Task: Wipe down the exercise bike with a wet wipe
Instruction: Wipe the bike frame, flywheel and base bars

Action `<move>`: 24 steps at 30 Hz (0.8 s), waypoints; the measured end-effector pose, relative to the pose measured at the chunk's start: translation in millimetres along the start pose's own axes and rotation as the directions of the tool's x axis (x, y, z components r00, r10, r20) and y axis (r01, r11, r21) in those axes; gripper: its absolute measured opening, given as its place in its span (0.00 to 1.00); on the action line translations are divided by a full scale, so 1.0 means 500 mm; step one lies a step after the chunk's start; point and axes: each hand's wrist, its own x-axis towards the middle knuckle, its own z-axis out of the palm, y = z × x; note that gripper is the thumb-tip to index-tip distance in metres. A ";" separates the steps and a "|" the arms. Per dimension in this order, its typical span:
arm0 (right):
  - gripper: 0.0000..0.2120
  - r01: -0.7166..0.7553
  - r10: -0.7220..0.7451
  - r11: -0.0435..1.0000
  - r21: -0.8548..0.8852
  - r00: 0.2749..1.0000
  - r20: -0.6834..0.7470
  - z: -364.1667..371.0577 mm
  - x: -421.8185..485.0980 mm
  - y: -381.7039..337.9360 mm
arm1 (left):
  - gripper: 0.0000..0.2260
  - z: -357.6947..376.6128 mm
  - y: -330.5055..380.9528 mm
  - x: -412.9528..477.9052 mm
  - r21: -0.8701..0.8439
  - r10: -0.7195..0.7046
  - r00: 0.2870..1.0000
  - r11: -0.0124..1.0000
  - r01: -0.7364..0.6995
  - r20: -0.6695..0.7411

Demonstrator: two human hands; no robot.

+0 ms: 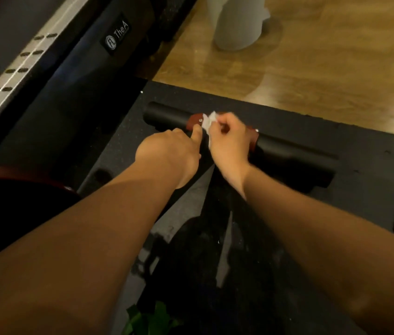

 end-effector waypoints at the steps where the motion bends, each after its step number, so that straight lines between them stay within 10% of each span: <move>1: 0.06 0.041 -0.042 0.999 0.011 0.998 0.051 -0.005 -0.022 0.004 | 0.28 0.002 0.000 0.001 0.001 0.004 1.000 1.000 -0.004 0.000; 8: 0.06 -0.073 0.065 0.975 -0.208 0.997 -0.041 -0.027 0.143 0.012 | 0.27 0.001 -0.005 -0.003 -0.014 0.016 0.999 1.000 -0.017 -0.028; 13: 0.06 0.204 -0.179 0.955 -0.217 0.976 0.127 -0.023 0.091 0.001 | 0.28 0.005 -0.004 0.001 -0.018 0.021 1.000 1.000 -0.021 -0.020; 19: 0.06 -0.064 0.101 0.940 -0.336 0.990 0.094 -0.018 0.199 0.016 | 0.27 0.003 -0.005 0.000 -0.029 0.023 1.000 0.999 -0.023 -0.010; 24: 0.07 0.192 -0.158 0.940 -0.282 0.978 0.138 -0.027 0.133 0.031 | 0.28 0.003 -0.005 0.002 -0.028 0.020 1.000 0.999 -0.019 0.006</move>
